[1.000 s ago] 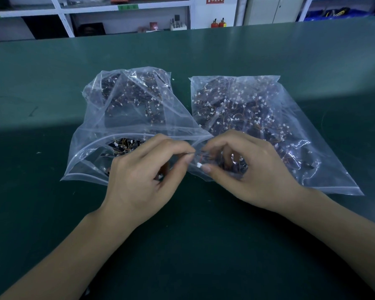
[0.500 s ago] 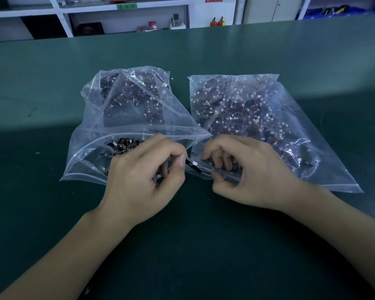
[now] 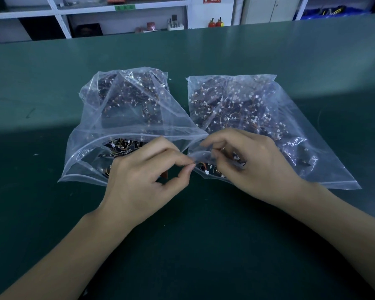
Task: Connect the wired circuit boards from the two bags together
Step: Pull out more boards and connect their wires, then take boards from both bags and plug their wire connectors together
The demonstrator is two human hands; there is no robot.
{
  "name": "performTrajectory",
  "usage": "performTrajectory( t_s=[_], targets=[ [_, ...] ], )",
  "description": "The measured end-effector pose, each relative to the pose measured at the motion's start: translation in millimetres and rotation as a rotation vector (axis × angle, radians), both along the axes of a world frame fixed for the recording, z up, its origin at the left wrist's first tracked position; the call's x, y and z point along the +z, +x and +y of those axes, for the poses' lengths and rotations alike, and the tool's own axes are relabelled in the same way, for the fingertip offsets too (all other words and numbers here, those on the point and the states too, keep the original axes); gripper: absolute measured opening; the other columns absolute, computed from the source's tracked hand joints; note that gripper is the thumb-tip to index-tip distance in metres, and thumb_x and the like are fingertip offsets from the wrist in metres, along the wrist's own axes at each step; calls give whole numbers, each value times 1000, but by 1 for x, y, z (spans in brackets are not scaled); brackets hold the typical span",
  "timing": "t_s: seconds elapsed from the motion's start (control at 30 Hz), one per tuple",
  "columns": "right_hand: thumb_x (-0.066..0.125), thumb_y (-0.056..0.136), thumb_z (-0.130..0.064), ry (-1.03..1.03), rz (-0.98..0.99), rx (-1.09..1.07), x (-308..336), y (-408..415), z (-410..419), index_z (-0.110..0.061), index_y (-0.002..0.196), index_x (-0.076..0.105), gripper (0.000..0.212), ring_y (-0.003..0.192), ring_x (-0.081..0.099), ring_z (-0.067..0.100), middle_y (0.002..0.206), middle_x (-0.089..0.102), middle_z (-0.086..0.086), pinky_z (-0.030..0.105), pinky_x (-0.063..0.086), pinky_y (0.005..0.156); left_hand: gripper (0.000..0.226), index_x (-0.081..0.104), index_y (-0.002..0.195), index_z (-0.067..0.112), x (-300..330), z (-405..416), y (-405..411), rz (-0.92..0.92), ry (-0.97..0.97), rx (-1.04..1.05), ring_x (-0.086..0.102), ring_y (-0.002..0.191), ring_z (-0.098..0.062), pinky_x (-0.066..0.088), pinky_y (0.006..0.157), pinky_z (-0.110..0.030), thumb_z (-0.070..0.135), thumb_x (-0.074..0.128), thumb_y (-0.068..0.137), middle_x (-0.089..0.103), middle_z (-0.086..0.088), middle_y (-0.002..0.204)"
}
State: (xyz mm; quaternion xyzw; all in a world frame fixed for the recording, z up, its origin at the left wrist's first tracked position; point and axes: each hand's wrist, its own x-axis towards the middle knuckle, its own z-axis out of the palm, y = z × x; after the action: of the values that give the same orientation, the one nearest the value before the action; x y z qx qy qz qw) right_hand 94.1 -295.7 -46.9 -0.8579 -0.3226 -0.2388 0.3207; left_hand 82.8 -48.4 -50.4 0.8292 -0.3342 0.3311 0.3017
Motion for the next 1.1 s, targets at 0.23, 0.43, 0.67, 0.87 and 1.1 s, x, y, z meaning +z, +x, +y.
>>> performTrajectory(
  t_s=[0.23,0.43,0.67,0.87,1.1],
  targets=[
    [70,94,7,79,-90,32,-2,-1,2,-7,111,74,22,78,59,-3,99,70,-7,10,44,74,25,78,79,20,2,-12,0,-213,193,155,56,61,-11,47,44,-36,17,69,102,63,4,75],
    [71,93,9,102,-128,67,-1,-1,1,-5,107,74,20,82,57,-6,96,66,-11,8,43,77,12,79,85,26,4,-22,-2,-133,434,207,63,56,-22,42,40,-31,23,79,96,55,3,64],
    [71,92,7,79,-90,65,-4,-2,2,-6,106,74,20,80,57,-5,99,62,-20,8,42,75,14,81,89,28,4,-21,-6,-62,341,146,66,55,-18,45,43,-29,25,71,100,67,9,65],
    [74,90,6,82,-31,27,-7,-1,0,-12,109,73,26,81,63,-2,99,69,-13,7,43,75,27,56,69,18,11,3,-2,84,203,291,45,47,-18,30,52,-22,29,56,93,42,11,54],
    [73,90,2,75,-6,19,-8,-1,1,-15,109,73,26,79,64,5,97,70,-10,8,43,75,22,64,110,27,9,21,11,169,347,482,65,55,-31,47,53,-34,46,66,98,58,6,58]
  ],
)
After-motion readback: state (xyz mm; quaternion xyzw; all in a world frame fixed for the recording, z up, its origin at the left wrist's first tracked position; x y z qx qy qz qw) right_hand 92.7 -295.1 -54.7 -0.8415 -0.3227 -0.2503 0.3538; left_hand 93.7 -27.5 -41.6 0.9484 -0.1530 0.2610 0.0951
